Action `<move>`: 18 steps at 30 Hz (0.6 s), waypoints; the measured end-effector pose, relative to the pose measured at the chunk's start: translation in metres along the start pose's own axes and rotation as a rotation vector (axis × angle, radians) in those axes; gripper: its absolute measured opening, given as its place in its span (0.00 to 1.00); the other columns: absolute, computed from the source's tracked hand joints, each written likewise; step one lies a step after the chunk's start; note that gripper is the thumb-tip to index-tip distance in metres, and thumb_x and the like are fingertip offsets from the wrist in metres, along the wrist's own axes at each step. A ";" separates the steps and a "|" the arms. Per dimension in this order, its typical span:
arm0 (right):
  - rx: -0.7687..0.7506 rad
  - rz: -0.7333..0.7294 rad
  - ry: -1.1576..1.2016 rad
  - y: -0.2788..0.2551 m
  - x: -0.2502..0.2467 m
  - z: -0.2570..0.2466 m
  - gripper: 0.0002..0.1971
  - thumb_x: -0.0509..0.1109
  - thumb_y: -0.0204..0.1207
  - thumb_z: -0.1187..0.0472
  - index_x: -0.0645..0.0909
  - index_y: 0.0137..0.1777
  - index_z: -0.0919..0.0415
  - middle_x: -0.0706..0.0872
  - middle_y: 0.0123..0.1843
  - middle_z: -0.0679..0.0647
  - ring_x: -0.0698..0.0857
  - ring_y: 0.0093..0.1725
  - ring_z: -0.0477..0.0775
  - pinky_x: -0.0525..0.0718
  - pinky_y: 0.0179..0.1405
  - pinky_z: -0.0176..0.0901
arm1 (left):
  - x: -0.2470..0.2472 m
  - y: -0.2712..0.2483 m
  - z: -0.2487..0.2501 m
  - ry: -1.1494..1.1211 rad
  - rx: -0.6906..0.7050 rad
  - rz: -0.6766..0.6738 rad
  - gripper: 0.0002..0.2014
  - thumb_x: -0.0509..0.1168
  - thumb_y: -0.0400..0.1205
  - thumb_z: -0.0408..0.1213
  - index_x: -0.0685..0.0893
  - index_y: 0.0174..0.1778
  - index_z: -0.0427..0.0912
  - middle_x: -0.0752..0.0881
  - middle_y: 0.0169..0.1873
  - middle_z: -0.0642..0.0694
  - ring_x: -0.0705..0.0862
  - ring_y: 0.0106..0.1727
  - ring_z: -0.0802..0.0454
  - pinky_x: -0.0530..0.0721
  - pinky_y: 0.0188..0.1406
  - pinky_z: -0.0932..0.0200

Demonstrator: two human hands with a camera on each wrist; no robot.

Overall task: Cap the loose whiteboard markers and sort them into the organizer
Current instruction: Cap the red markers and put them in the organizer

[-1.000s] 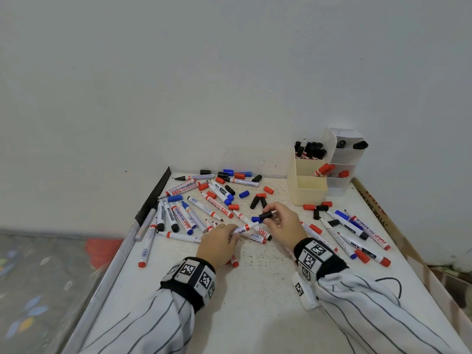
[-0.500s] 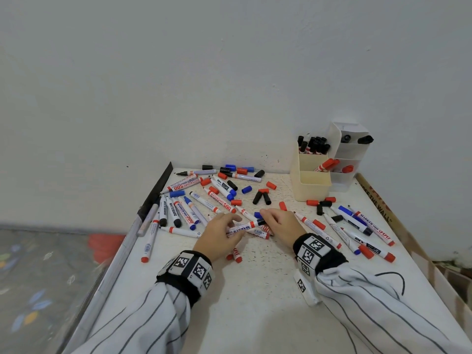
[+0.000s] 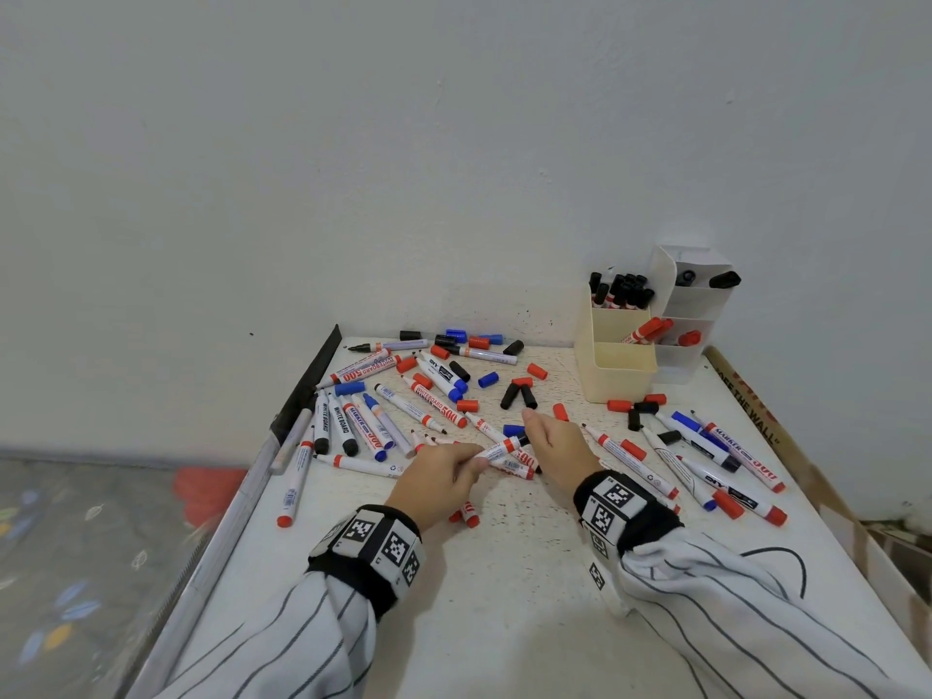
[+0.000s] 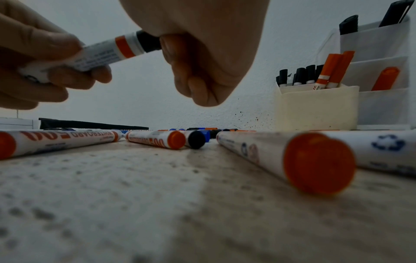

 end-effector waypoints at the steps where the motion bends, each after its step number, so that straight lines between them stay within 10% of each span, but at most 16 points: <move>1: 0.005 -0.013 0.000 0.000 0.000 0.000 0.22 0.50 0.86 0.53 0.66 0.29 0.55 0.64 0.25 0.50 0.65 0.27 0.47 0.64 0.29 0.38 | 0.001 0.000 0.000 -0.025 -0.010 -0.025 0.13 0.56 0.86 0.41 0.84 0.51 0.40 0.78 0.30 0.48 0.73 0.29 0.57 0.80 0.37 0.57; 10: -0.135 -0.086 -0.100 0.000 0.004 0.000 0.19 0.49 0.86 0.57 0.65 0.30 0.52 0.65 0.27 0.49 0.66 0.29 0.45 0.63 0.31 0.36 | 0.004 -0.004 -0.002 -0.434 -0.207 -0.203 0.14 0.55 0.86 0.44 0.82 0.40 0.45 0.75 0.24 0.51 0.67 0.17 0.61 0.66 0.14 0.68; 18: -0.138 -0.131 -0.116 0.000 0.006 0.000 0.18 0.49 0.86 0.54 0.66 0.32 0.46 0.68 0.28 0.47 0.68 0.29 0.43 0.64 0.31 0.35 | 0.004 -0.002 -0.005 -0.322 -0.176 -0.124 0.12 0.56 0.86 0.43 0.83 0.41 0.47 0.77 0.27 0.51 0.72 0.26 0.60 0.72 0.27 0.72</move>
Point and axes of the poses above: each hand's wrist, its own y-axis towards the middle knuckle, its own x-axis out of the palm, z = x × y, the point moved 3 cm from there along y, towards the middle knuckle
